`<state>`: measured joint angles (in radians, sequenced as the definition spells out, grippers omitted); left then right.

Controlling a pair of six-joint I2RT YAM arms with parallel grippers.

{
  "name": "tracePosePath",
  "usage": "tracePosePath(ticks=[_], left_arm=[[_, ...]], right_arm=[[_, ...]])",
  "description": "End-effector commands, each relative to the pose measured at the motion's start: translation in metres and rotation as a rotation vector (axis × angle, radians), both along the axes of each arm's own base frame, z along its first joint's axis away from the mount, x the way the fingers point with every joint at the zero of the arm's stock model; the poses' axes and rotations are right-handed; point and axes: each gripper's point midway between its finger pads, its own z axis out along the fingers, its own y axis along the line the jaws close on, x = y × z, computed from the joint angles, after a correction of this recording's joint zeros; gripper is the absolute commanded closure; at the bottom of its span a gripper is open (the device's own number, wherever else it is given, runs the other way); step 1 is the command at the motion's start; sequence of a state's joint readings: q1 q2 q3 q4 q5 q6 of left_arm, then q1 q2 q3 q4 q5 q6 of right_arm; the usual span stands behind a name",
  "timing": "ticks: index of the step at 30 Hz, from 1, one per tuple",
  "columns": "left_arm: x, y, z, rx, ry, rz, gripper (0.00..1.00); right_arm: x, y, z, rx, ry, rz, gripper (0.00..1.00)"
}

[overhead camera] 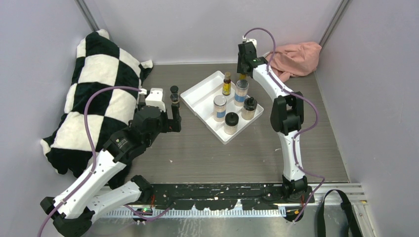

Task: Organize the condiment bottles
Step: Pick up the bottle from the center of the board.

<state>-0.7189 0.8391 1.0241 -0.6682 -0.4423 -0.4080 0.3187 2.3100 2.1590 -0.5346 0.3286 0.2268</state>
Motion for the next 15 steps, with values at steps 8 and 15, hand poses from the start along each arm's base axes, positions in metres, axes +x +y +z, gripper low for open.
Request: tracePosePath(ticks=[8,15], left_arm=[[0.002,0.001,0.016,-0.04,-0.063,0.007,0.04],[0.002,0.001,0.017,-0.041,-0.065,0.008,0.04]], right_arm=[[-0.004,0.001,0.125,0.019,-0.277,0.024,0.99],[-0.012,0.005,0.158,0.009,-0.339,0.052,0.99]])
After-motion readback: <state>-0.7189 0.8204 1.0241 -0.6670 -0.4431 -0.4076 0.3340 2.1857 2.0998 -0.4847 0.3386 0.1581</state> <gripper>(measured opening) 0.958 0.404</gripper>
